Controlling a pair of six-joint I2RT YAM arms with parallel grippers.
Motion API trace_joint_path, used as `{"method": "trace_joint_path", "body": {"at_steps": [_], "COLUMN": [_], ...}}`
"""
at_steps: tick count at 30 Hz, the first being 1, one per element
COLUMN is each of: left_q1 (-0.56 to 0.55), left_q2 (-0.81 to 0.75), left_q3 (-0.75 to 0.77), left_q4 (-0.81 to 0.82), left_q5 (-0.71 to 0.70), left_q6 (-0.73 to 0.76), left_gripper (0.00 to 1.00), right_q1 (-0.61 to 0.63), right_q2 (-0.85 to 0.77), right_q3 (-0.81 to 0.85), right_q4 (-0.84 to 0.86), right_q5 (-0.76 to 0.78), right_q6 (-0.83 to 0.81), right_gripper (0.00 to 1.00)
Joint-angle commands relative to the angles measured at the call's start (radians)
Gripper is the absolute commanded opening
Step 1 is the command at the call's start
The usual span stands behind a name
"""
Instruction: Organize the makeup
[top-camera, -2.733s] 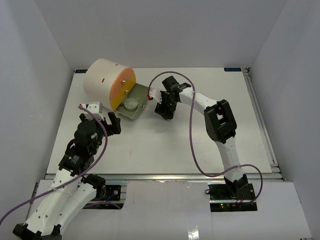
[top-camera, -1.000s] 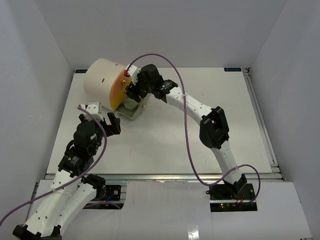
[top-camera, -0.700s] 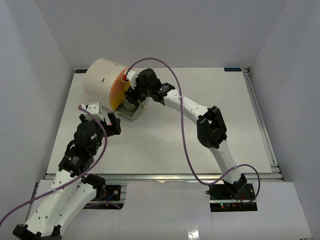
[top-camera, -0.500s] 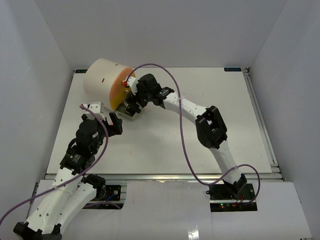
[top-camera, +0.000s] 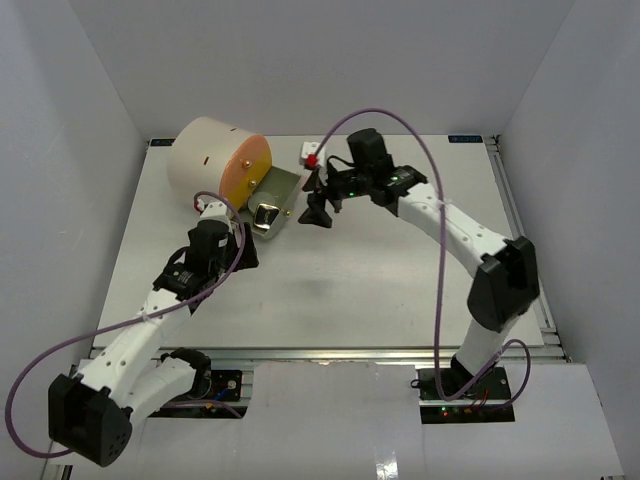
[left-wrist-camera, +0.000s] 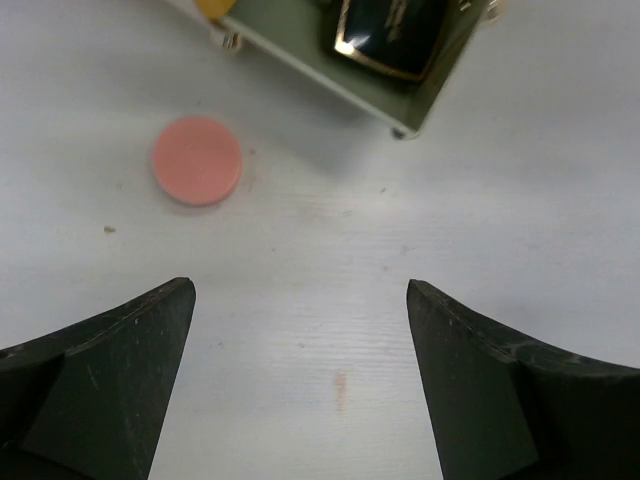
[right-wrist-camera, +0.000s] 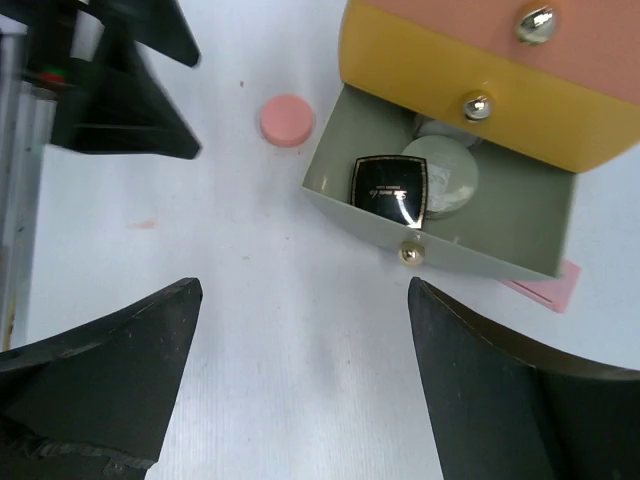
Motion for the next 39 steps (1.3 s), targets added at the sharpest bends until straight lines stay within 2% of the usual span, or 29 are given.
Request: {"method": "trace_joint_path", "body": {"at_steps": [1,5,9,17,24,30,39], "left_q1": [0.073,0.223,0.302,0.313,0.313,0.313,0.311], "left_q2": [0.074,0.059,0.159,0.326,0.438,0.533,0.544], "left_q3": [0.018,-0.012,-0.021,0.017,0.035,0.032,0.027], "left_q4": [-0.026,0.043,0.083,0.127,0.183,0.266,0.305], "left_q5": [-0.003,0.101,0.216,0.239,0.173,0.131,0.075], "left_q6": [-0.053,-0.086,-0.109,-0.095,-0.103,-0.138,-0.137], "left_gripper": [0.98,0.98,0.98,0.98,0.98,0.88,0.76], "right_q1": [-0.058,-0.138,-0.231,-0.278,-0.281,-0.283,-0.283], "right_q2": [-0.193,-0.346,-0.404,-0.434,-0.43,-0.424,-0.411], "right_q3": [-0.24,-0.423,-0.482,-0.527,-0.532,-0.535,-0.535], "right_q4": [0.023,0.144,0.204,0.257,0.257,0.259,0.258], "right_q5": [-0.236,-0.317,-0.391,-0.441,-0.448,-0.449,-0.454], "right_q6": [-0.063,-0.025,0.014,0.056,0.051,0.051,0.052], "right_gripper": [0.9,0.9,0.9,0.9,0.9,0.9,0.9]}}
